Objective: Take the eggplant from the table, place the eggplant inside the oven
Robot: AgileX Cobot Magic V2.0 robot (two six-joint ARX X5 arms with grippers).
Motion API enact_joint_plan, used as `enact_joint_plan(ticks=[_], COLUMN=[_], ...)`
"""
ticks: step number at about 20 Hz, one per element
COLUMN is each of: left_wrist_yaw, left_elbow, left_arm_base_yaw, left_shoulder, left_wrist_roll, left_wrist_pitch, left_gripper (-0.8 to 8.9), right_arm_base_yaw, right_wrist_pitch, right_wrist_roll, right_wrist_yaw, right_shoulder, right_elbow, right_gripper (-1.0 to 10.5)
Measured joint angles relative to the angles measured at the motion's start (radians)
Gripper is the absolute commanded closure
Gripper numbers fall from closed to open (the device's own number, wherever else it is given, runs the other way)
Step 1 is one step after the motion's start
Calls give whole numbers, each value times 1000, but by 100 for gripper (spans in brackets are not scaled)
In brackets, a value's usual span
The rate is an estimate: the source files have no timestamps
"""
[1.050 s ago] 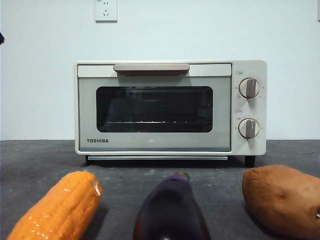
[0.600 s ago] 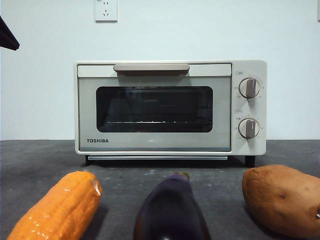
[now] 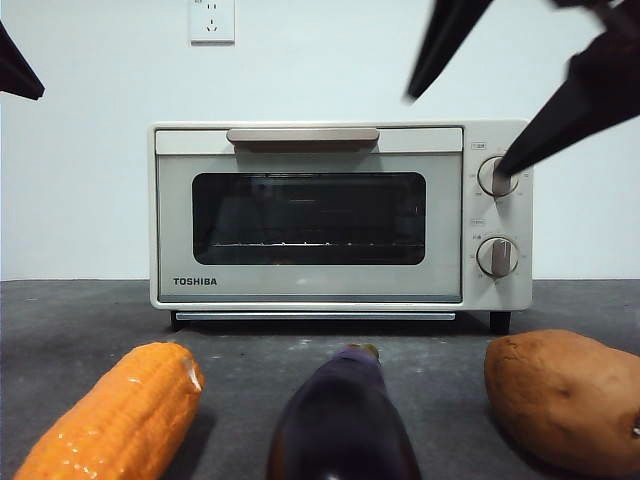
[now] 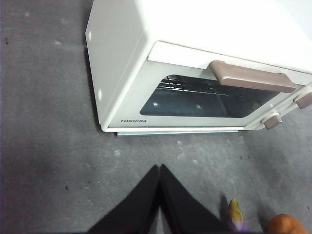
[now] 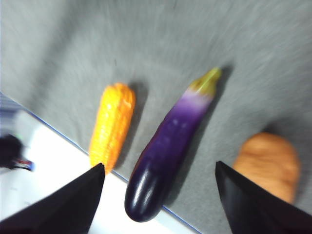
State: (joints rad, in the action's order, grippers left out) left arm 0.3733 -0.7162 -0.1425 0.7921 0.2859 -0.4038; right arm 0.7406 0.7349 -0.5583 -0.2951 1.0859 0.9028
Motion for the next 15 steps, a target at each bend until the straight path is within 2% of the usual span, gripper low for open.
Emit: enact_joint_plan(ticks=[3, 8, 15], left_wrist_yaw=[0, 0, 0], left_elbow=[0, 0, 0], left_arm_base_yaw=[0, 0, 0], left_shoulder=[0, 0, 0], left_wrist_roll=[0, 0, 0], left_wrist_pitch=[0, 0, 0], left_gripper=[808, 808, 808], right_arm_base_yaw=[113, 211, 227], right_wrist_pitch=[-11, -78, -174], right_wrist_roll=[-55, -122, -161], right_wrist_yaw=[96, 139, 151], right_shoulder=[107, 276, 468], right_elbow=[0, 0, 0], right_gripper=[583, 596, 596])
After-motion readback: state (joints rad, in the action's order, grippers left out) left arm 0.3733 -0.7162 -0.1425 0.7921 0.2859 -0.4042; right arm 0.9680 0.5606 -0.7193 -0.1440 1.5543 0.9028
